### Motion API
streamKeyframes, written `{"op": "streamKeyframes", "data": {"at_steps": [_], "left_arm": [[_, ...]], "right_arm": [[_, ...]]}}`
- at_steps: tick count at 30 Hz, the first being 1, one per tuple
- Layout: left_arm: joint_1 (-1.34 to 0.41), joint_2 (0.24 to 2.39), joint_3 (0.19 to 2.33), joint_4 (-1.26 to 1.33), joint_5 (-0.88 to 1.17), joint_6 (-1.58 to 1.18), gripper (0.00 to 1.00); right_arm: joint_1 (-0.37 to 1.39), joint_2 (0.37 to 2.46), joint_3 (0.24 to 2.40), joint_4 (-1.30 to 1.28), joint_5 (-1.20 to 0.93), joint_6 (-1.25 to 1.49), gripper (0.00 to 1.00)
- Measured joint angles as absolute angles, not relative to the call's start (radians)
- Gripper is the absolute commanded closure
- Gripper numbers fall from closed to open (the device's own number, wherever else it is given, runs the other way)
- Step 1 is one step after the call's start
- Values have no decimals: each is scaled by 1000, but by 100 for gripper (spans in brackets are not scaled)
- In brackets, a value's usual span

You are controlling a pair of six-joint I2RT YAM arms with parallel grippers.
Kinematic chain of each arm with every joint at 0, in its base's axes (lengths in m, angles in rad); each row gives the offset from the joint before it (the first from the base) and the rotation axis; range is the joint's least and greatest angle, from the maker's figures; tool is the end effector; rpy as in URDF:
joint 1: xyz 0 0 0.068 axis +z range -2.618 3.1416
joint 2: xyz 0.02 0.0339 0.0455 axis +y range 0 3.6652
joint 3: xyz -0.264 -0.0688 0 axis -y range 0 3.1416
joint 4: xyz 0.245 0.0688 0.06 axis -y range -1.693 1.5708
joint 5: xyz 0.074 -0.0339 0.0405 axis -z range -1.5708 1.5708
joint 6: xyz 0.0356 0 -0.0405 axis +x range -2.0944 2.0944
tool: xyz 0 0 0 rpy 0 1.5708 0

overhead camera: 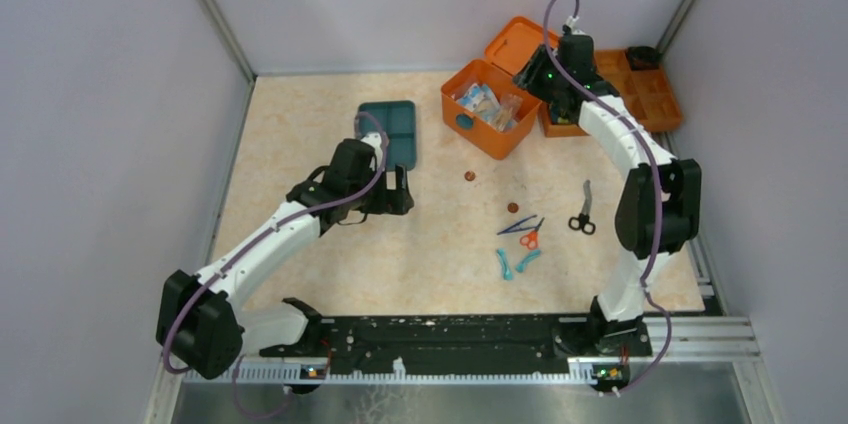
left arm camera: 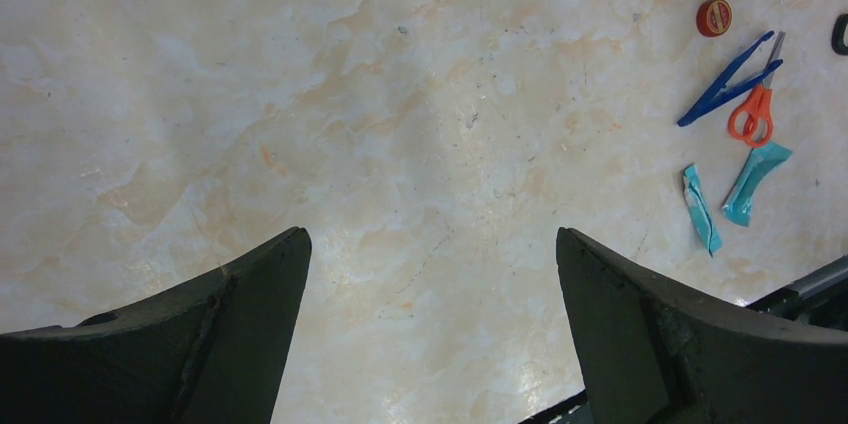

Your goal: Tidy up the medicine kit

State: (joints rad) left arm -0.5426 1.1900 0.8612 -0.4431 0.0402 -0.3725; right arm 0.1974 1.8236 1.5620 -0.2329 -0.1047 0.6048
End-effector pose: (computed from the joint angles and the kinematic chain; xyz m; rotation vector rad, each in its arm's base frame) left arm 0.2148 -0.1312 0.2598 0.2239 2.3863 -0.4902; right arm 0.4253 0.0889 0.3118 0.3634 2.0863 0.5954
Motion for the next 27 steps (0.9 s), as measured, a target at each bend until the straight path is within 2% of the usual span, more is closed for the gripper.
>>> {"op": "streamKeyframes", "data": {"at_steps": [6, 11, 17, 27], "left_arm": [[-527, 1204, 870, -447, 0, -362, 1], [-420, 1306, 969, -453, -4, -333, 5], [-336, 1539, 1151, -414, 4, -289, 18], [-324, 1957, 1491, -421, -67, -226, 38]], "right_arm": [[193, 1822, 1573, -258, -128, 583, 54], [198, 1779, 1522, -274, -199, 575, 55], [257, 1602, 1354, -324, -298, 540, 57], [318, 1219, 1028, -371, -348, 486, 57]]}}
